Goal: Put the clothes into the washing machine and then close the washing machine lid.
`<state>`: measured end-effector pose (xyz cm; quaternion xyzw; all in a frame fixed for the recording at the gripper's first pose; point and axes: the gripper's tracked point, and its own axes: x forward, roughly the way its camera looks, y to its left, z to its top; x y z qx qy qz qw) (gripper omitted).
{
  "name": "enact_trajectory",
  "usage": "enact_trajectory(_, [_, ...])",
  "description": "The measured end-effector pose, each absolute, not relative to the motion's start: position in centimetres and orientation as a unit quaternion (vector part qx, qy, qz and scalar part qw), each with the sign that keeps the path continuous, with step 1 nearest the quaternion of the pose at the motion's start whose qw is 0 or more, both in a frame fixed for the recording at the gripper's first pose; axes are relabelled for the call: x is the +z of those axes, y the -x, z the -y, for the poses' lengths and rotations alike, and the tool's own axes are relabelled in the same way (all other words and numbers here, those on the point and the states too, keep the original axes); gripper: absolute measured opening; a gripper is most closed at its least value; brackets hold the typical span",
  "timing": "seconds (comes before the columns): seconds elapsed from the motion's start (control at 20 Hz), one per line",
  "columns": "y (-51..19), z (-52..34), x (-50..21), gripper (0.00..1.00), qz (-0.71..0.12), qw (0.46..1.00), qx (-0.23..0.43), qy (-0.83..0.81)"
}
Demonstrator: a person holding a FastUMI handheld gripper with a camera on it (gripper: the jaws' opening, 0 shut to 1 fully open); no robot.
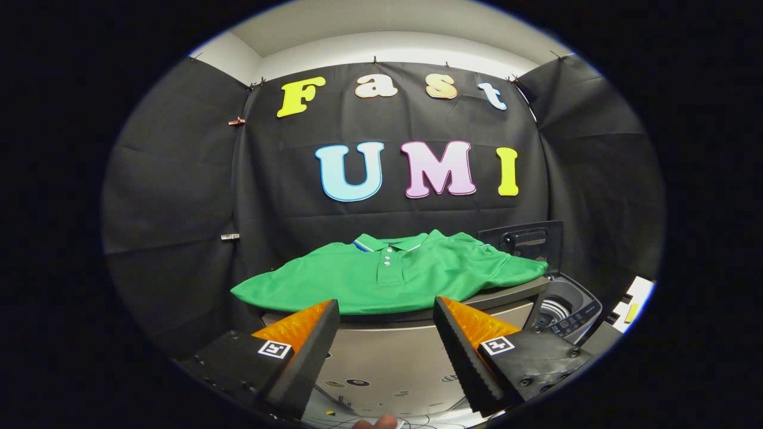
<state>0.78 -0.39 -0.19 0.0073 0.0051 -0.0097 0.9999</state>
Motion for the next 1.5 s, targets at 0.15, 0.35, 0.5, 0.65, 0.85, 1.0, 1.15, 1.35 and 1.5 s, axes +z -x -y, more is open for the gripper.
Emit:
enact_trajectory(0.15, [-1.0,0.2,-0.1,0.99,-0.005,1.0,-0.009,-0.009])
enact_trajectory(0.35, [-1.4,0.8,0.2,0.99,-0.008,1.0,-0.02,-0.005])
enact_trajectory(0.5, [-2.5,0.4,1.4,0.99,-0.014,1.0,-0.015,-0.002])
enact_trajectory(0.65, [-4.6,1.4,3.6,0.99,-0.017,0.999,-0.034,0.003])
enact_trajectory(0.85, [-8.1,1.2,5.6,0.99,-0.034,0.999,-0.031,-0.013])
enact_trajectory(1.0, [-10.9,1.3,6.3,0.99,-0.064,0.997,-0.031,-0.025])
enact_trajectory(1.15, [-13.8,2.0,5.9,0.99,-0.104,0.993,-0.037,-0.033])
enact_trajectory(1.35, [-17.0,2.7,4.9,0.99,-0.162,0.985,-0.047,-0.018])
enact_trajectory(1.5, [-19.2,2.6,3.7,0.99,-0.21,0.977,-0.041,-0.018])
